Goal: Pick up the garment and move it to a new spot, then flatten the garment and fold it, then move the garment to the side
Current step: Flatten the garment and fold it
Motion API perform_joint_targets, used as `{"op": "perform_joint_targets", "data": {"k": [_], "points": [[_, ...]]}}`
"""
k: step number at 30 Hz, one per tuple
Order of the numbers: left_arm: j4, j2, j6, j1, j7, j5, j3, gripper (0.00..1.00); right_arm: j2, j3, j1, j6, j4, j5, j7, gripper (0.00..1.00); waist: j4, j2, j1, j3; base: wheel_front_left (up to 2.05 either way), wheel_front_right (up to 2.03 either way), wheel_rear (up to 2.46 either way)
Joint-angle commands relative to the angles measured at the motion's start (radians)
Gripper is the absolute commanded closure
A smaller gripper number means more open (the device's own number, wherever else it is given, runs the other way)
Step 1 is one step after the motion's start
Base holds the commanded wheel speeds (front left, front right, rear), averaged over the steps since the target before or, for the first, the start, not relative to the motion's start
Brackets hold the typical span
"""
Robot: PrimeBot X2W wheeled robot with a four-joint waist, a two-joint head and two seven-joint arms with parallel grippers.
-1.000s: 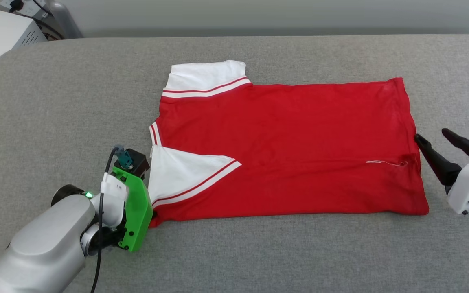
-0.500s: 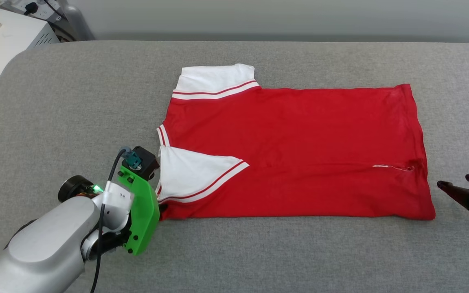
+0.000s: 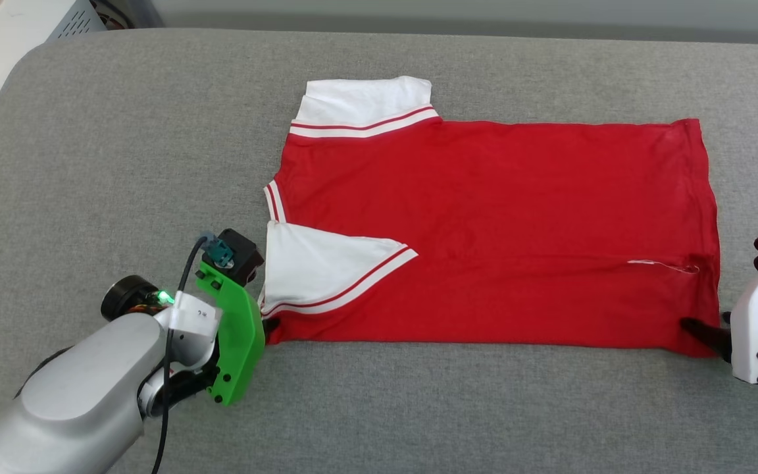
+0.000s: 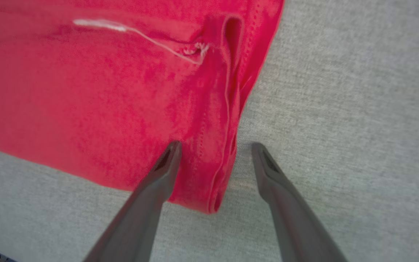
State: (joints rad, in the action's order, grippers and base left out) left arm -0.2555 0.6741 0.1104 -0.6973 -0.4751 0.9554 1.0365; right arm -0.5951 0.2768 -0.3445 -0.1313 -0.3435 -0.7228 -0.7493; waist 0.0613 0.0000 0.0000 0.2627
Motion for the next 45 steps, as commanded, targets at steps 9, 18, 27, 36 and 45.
{"op": "perform_joint_targets", "data": {"k": [9, 18, 27, 36, 45], "points": [[-0.03, 0.012, -0.002, 0.056, 0.063, 0.039, -0.025, 1.0, -0.027, 0.03, 0.047, 0.001, 0.035, -0.069, 0.134, 1.0, -0.031, 0.0, 0.0, -0.08, 0.0, 0.0, 0.0], [0.076, 0.082, -0.035, 0.13, 0.058, 0.067, -0.024, 1.0, -0.099, -0.017, 0.188, 0.001, 0.191, -0.119, 0.147, 1.0, -0.034, 0.0, 0.0, -0.148, 0.0, 0.0, 0.0], [0.163, 0.105, -0.102, 0.215, 0.069, 0.068, -0.002, 1.0, -0.067, -0.084, 0.298, 0.001, 0.255, -0.1, 0.102, 1.0, -0.035, 0.0, 0.0, -0.109, 0.0, 0.0, 0.0], [0.056, 0.059, -0.096, 0.212, 0.119, 0.061, -0.005, 0.0, -0.007, -0.071, 0.248, 0.001, 0.146, -0.052, 0.138, 0.0, -0.027, 0.0, 0.0, -0.092, 0.0, 0.0, 0.0], [0.16, 0.142, -0.157, 0.118, 0.251, 0.017, -0.132, 0.0, 0.019, -0.195, 0.221, 0.001, 0.268, 0.038, 0.4, 0.0, -0.035, 0.0, 0.0, -0.138, 0.0, 0.0, 0.0]]}}
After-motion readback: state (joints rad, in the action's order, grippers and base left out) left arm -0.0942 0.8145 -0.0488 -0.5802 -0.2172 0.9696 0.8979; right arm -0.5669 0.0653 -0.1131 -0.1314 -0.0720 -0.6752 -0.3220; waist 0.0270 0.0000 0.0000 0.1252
